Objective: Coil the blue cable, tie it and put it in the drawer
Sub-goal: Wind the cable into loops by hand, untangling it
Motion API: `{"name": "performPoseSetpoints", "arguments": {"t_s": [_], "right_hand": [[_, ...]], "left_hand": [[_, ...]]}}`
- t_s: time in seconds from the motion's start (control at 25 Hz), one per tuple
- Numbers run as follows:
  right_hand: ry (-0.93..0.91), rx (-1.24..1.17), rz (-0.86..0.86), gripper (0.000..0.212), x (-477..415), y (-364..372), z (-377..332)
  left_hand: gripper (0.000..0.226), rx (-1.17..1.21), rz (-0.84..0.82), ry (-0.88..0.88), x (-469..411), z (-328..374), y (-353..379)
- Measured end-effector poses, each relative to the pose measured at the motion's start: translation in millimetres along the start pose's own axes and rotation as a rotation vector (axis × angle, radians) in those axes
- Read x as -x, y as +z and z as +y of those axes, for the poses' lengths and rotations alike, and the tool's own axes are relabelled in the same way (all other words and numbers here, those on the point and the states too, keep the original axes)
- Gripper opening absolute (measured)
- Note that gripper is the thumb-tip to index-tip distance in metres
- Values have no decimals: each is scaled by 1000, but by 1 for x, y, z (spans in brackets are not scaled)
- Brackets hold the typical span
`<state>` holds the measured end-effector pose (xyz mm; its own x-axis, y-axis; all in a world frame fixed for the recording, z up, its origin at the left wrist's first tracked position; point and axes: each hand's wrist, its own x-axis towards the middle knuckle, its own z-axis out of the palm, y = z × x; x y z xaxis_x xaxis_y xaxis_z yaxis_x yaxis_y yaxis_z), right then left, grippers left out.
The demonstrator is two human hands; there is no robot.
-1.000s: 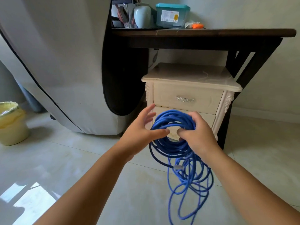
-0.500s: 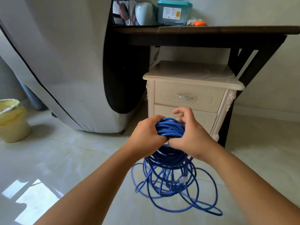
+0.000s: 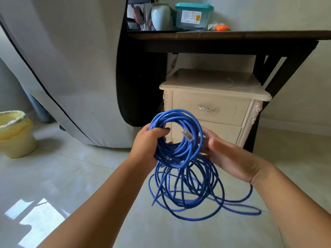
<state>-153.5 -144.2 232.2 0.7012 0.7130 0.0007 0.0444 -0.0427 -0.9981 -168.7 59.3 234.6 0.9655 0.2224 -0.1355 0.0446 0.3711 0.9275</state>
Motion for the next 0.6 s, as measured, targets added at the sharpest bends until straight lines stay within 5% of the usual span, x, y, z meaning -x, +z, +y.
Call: {"name": "performPoseSetpoints", "arguments": {"t_s": [0.12,0.28,0.4,0.52,0.6], "right_hand": [[76,148,82,122,0,22,5],[-33,-30,551,66,-14,42,15],[35,-145,729,32,-21,31,15],[118,-199,789,29,-22,21,16],[111,-294,834,28,-23,18,15]], "left_hand": [[10,34,83,-37,3,-2,7],[13,-35,71,-37,10,-9,17],[15,-87,-48,-44,17,-14,22],[20,-187,-203,14,21,-12,23],[49,-240,-368,42,19,-13,19]]}}
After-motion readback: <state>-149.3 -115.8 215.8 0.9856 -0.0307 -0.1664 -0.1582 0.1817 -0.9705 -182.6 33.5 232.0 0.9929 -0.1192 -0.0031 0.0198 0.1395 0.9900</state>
